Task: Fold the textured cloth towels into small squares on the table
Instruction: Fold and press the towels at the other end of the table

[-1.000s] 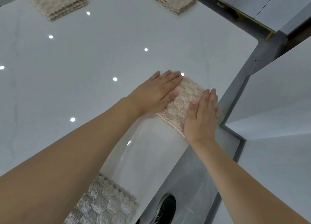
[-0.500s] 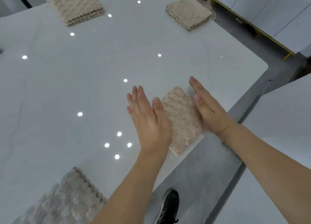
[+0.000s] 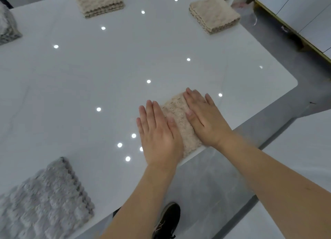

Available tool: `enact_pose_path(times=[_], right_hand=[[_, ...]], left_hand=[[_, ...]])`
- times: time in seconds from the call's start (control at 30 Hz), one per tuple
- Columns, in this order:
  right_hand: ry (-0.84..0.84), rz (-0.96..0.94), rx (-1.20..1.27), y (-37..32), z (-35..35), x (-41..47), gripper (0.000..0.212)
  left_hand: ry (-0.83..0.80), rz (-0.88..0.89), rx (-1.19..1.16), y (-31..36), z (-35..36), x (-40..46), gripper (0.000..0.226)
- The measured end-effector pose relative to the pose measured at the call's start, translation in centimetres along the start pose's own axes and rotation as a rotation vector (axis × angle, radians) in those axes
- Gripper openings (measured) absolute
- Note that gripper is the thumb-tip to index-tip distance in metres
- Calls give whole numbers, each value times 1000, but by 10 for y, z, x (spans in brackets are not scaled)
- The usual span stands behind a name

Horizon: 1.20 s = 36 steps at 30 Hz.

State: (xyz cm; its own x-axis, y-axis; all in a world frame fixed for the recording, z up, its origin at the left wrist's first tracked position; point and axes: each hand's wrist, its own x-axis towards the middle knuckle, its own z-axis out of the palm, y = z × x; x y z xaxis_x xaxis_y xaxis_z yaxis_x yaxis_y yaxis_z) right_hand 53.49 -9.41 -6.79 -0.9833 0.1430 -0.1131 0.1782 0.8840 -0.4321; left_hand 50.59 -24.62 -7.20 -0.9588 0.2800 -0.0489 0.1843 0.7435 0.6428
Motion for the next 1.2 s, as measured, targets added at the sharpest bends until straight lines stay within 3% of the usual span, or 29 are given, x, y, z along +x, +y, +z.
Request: enact_pose_path(times=[0.1, 0.23, 0.43, 0.77, 1.2], right_hand=[[-14, 65, -158, 5, 1, -3, 69], [-32, 69, -193, 17, -6, -9, 70], [80, 115, -97, 38, -28, -8, 62], [163, 280, -47, 94, -59, 27, 57], [159, 265, 44, 182, -119, 33, 57]], left_hand=[[-52, 62, 235, -17, -9, -5, 64], [-125, 74, 367, -25, -32, 6, 68], [-106, 214, 375, 14, -36, 56, 66], [-176, 384, 389, 87, 30, 128, 62], [-214, 316, 453, 169, 89, 136, 63]])
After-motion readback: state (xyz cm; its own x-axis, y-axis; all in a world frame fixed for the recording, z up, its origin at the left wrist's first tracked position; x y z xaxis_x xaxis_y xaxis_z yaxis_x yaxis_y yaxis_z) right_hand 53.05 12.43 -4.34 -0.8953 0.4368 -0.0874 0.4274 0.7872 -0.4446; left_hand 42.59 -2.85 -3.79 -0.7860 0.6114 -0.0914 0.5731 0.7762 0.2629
